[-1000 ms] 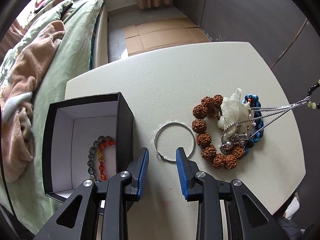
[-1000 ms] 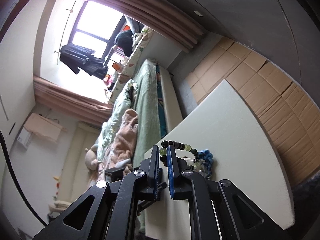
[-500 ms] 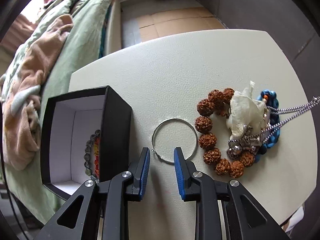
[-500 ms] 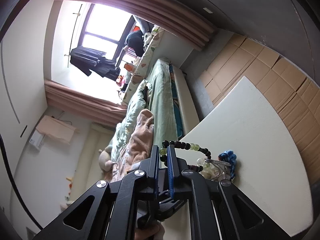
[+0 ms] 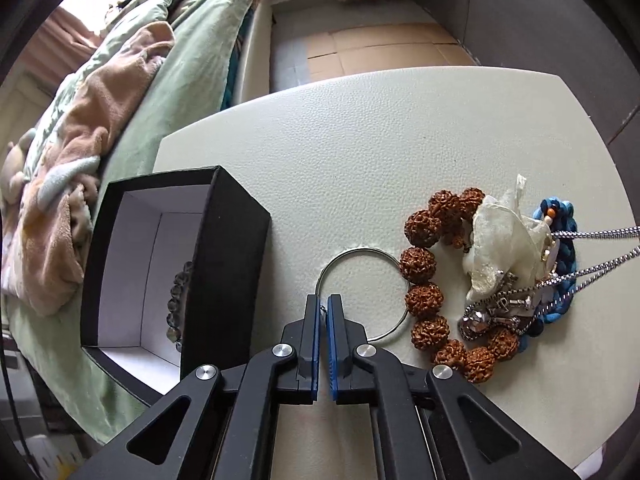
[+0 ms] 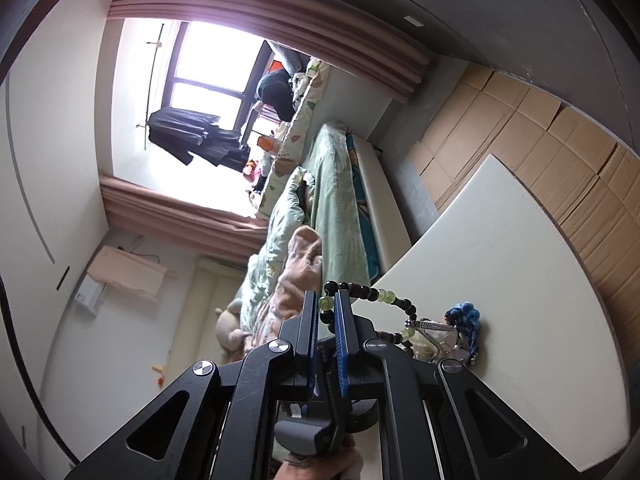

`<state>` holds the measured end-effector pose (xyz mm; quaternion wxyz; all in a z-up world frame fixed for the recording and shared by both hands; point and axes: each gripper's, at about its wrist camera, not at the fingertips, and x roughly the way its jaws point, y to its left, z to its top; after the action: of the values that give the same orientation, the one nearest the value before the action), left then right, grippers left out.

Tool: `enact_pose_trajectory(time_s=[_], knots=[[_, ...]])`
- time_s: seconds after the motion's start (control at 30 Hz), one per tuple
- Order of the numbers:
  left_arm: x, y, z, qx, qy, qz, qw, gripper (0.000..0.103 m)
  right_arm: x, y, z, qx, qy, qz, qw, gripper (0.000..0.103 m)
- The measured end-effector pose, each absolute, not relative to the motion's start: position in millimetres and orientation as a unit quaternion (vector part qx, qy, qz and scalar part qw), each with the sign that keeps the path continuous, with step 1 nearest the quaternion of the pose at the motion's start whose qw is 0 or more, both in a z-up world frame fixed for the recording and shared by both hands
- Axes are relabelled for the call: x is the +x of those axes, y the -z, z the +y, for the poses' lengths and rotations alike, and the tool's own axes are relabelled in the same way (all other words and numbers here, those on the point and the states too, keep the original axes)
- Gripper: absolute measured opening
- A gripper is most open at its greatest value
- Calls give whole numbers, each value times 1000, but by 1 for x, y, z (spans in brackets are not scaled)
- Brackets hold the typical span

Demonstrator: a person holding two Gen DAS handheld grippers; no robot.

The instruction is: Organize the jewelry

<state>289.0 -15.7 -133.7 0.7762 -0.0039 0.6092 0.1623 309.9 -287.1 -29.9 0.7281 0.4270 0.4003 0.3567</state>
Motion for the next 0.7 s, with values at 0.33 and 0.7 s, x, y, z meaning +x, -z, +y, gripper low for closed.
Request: enact_pose_trajectory(time_s=[0.33,0.7], knots=[[278,85,0,-33,-119,577,807,0,307,23,-270,421,-394,395,715,10],[245,12,37,-64,-84,513,852,0,281,-20,-225,386,-505,339,694,10]])
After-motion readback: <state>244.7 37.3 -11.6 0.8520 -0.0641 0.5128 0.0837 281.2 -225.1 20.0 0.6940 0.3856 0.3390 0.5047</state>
